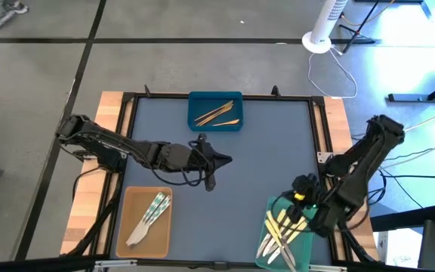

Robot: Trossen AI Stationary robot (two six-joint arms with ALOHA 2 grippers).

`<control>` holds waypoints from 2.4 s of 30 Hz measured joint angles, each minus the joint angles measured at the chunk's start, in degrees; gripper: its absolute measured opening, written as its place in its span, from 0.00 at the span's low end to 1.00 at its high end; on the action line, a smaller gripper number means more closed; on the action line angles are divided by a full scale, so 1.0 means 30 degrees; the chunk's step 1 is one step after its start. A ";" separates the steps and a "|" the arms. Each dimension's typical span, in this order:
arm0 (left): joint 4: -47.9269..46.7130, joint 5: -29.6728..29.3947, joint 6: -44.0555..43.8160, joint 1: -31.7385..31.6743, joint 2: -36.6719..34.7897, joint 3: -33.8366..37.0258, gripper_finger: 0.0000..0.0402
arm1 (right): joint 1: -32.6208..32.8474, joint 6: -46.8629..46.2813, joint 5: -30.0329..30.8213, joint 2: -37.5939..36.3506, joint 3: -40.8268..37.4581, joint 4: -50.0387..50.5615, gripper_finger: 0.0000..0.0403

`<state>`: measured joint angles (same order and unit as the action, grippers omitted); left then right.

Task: Sort silverware by color (type)
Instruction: Return to Home Position

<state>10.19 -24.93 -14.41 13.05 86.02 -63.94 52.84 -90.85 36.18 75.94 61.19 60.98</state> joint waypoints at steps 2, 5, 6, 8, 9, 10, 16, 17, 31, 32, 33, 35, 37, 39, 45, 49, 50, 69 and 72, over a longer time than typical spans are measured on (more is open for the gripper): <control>-0.0279 0.0256 0.0007 -0.0106 -0.0443 0.0006 0.01 | 0.0000 0.1010 0.0829 -0.1014 0.0000 0.0054 0.00; -0.0231 0.0646 0.0022 -0.0381 -0.1132 0.0007 0.01 | -0.0258 0.2156 0.1841 -0.2497 0.0000 0.0041 0.01; -0.0218 0.0811 0.0022 -0.0466 -0.1389 0.0007 0.01 | -0.0478 0.2617 0.1986 -0.2951 0.0000 0.0032 0.00; -0.0247 0.1165 0.0176 -0.0668 -0.2005 0.0007 0.00 | -0.0948 0.3881 0.2297 -0.3814 0.0000 0.0026 0.00; -0.0243 0.1406 0.0444 -0.0745 -0.2364 0.0007 0.00 | -0.1290 0.4656 0.2396 -0.4210 0.0000 0.0036 0.00; -0.0192 0.1724 0.0741 -0.0819 -0.2679 0.0007 0.00 | -0.1686 0.5486 0.2434 -0.4588 0.0000 0.0026 0.00; -0.1140 0.2727 0.1787 -0.1155 -0.5052 0.0007 0.00 | -0.4777 1.0739 0.1371 -0.6578 0.0000 -0.0688 0.00; -0.1523 0.2713 0.1960 -0.1204 -0.5491 0.0007 0.00 | -0.5313 1.1652 0.1082 -0.6906 0.0000 -0.0974 0.00; -0.7446 0.1111 0.2543 -0.2331 -1.1484 0.0007 0.00 | -1.2715 2.3202 -0.4867 -1.1305 0.0007 -0.6529 0.00; -0.7764 0.1095 0.2543 -0.2383 -1.1820 0.0007 0.00 | -1.3188 2.3752 -0.5275 -1.1552 0.0007 -0.6701 0.00; -0.8095 0.1095 0.2543 -0.2401 -1.2188 0.0007 0.00 | -1.3641 2.4217 -0.5584 -1.1736 0.0008 -0.6918 0.00; -0.8874 0.1080 0.2543 -0.2401 -1.2876 0.0007 0.00 | -1.4447 2.4915 -0.6150 -1.2228 0.0130 -0.6910 0.00; -0.9460 0.1082 0.2544 -0.2401 -1.3560 0.0007 0.00 | -1.5144 2.5290 -0.6449 -1.2721 0.0468 -0.6523 0.00; -1.0104 0.1087 0.2546 -0.2401 -1.4251 0.0007 0.00 | -1.5677 2.5737 -0.6438 -1.3171 0.1019 -0.6324 0.00; -1.2135 0.1084 0.2979 -0.2401 -1.5999 0.0007 0.00 | -1.6429 2.7164 -0.6434 -1.3948 0.2490 -0.5089 0.00; -1.3173 0.1102 0.3519 -0.2401 -1.6934 0.0007 0.00 | -1.6385 2.8069 -0.6436 -1.4478 0.3058 -0.4575 0.00; -1.3465 0.1103 0.3519 -0.2401 -1.7101 0.0007 0.00 | -1.6385 2.8258 -0.6434 -1.4610 0.3136 -0.4299 0.00; -1.3586 0.2617 0.5901 -0.2394 -1.8206 0.2995 0.00 | -1.6380 2.8765 -0.7060 -1.6112 -0.1323 -0.3542 0.00; -1.2358 0.2653 0.5916 -0.2394 -1.8940 0.4629 0.00 | -1.6378 2.8979 -0.8227 -1.6845 -0.2593 -0.5148 0.00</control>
<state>-26.88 -16.97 3.33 5.87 29.20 -50.06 3.70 -3.91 11.50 25.40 53.41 45.54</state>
